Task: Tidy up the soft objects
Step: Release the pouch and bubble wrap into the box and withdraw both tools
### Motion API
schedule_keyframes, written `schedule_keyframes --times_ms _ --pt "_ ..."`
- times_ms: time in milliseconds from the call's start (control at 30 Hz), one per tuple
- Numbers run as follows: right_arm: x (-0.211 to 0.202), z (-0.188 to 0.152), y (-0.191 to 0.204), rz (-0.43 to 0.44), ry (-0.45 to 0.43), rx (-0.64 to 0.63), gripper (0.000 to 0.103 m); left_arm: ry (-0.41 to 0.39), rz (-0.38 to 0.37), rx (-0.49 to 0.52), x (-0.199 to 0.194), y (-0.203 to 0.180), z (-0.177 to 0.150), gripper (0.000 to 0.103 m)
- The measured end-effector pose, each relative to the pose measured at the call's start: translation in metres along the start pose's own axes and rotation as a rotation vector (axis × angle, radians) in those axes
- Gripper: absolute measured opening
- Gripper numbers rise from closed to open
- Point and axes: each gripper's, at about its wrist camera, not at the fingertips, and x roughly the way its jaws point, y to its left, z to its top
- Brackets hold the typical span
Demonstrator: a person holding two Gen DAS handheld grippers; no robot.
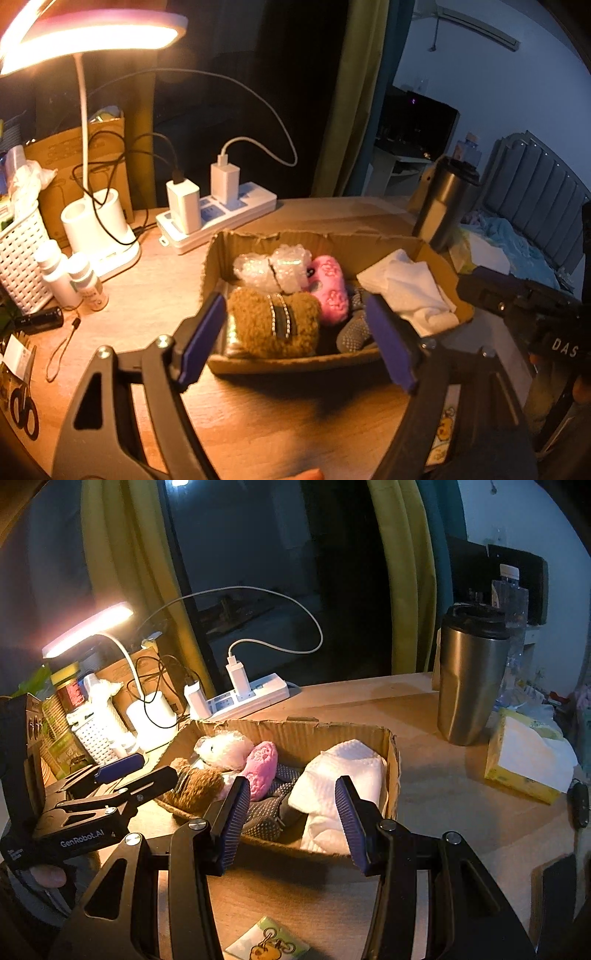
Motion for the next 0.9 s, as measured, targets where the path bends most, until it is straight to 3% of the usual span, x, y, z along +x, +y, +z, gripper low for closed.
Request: schedule_keyframes --times_ms 467,900 --pt "-0.03 -0.018 0.026 -0.038 -0.002 -0.029 0.053 -0.038 -0.047 0.003 -0.035 -0.004 -0.012 0.079" --pt "-0.037 -0.054 0.033 -0.055 0.042 -0.01 0.058 -0.008 -0.062 0.003 -0.049 -0.006 -0.043 0.08"
